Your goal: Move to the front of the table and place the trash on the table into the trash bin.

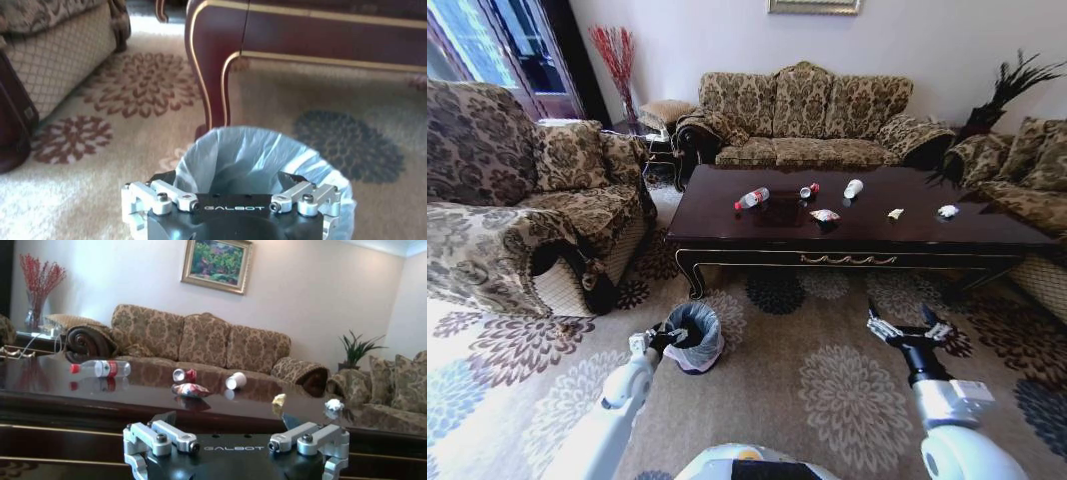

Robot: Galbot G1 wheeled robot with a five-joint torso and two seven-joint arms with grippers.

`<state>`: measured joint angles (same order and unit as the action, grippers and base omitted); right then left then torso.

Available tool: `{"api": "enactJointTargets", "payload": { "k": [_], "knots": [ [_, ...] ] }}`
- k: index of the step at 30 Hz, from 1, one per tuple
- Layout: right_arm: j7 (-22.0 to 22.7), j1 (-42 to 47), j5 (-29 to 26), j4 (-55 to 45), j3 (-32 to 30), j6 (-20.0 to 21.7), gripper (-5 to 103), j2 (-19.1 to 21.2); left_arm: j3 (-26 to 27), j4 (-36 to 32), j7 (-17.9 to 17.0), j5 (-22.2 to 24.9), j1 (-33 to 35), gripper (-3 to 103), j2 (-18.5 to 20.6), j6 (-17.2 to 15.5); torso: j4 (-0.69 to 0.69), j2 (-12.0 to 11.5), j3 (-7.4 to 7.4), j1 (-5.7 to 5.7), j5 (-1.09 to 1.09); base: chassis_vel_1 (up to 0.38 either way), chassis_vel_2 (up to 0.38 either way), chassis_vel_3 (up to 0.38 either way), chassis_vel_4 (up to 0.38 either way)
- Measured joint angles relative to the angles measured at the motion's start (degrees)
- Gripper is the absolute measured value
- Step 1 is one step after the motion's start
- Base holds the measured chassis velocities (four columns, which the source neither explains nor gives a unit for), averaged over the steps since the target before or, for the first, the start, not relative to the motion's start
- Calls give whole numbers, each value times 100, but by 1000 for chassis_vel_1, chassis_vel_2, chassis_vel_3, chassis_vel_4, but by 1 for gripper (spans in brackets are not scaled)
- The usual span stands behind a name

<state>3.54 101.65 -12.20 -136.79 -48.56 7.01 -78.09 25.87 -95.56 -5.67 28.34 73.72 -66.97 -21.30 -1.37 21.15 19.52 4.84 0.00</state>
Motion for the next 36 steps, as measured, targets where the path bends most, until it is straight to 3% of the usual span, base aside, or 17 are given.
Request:
{"api": "enactJointTargets", "payload": {
  "k": [15,36],
  "knots": [
    [4,98,-78,55,-323,-206,100,-274,-551,667,-119,247,-884,100,297,-690,0,0,0,0,0,0,0,0,0],
    [-55,299,-251,131,-704,-480,100,-430,-967,2030,152,126,-1816,100,408,-829,0,0,0,0,0,0,0,0,0]
  ]
}}
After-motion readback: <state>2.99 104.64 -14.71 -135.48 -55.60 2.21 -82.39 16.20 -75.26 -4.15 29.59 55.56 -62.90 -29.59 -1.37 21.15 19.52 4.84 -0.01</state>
